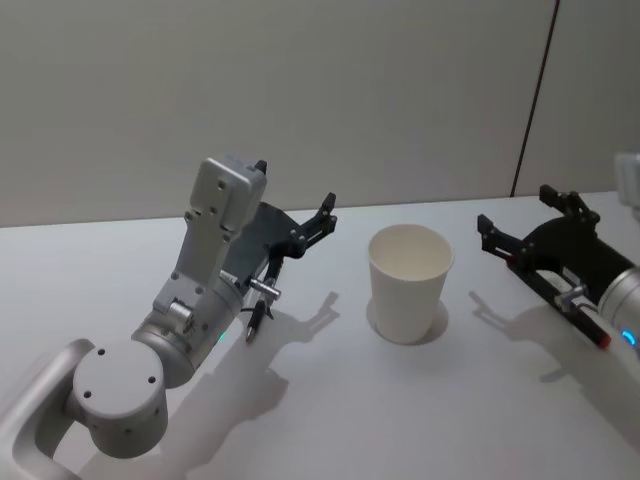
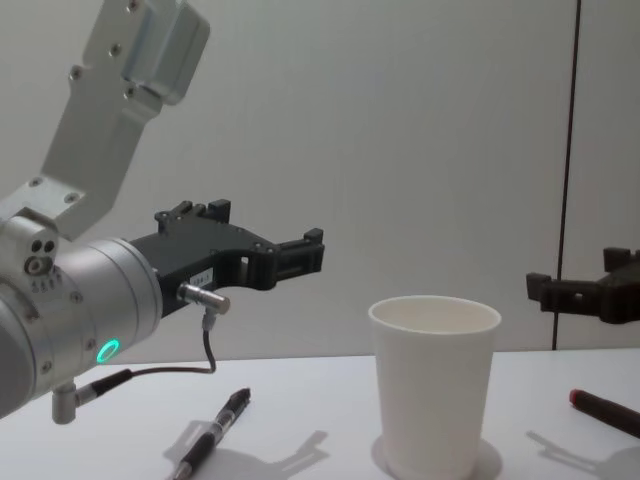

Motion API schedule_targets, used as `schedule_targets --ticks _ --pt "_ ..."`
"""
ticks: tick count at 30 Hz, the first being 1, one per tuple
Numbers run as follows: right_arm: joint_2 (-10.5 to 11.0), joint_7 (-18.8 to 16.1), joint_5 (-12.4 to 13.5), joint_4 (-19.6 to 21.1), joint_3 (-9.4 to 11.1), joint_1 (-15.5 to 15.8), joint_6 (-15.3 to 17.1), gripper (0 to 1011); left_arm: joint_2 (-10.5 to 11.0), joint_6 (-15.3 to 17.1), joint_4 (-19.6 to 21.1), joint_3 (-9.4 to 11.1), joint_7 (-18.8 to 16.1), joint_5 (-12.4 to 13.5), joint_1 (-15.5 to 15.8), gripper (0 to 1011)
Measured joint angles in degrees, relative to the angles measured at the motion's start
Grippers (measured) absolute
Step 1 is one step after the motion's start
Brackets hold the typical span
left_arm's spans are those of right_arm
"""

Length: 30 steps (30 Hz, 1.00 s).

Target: Place the pen into the pen holder.

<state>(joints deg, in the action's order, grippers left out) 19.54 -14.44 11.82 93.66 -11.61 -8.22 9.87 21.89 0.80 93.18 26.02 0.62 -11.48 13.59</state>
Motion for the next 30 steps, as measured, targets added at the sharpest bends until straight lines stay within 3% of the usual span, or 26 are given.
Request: schedule_targets --ticks 10,13,14,30 --pt "1.27 -3.72 -2.41 -1.37 1.20 -3.55 7.24 1001 0.00 0.00 0.00 0.00 0.00 0.00 0.00 1001" --pt "1.88 -4.73 -2.68 -1.45 1.87 -4.70 12.03 1002 0.00 0.00 0.00 0.00 0.00 0.00 0.00 1001" --pt "1.88 -4.73 -2.68 -1.45 1.87 -4.70 12.03 1002 0.00 0.00 0.00 0.00 0.00 0.00 0.00 1001" --pt "2.99 -4.67 0.91 -1.97 4.21 -6.90 28.31 1002 0.00 0.00 0.00 0.00 0.00 0.00 0.00 1001"
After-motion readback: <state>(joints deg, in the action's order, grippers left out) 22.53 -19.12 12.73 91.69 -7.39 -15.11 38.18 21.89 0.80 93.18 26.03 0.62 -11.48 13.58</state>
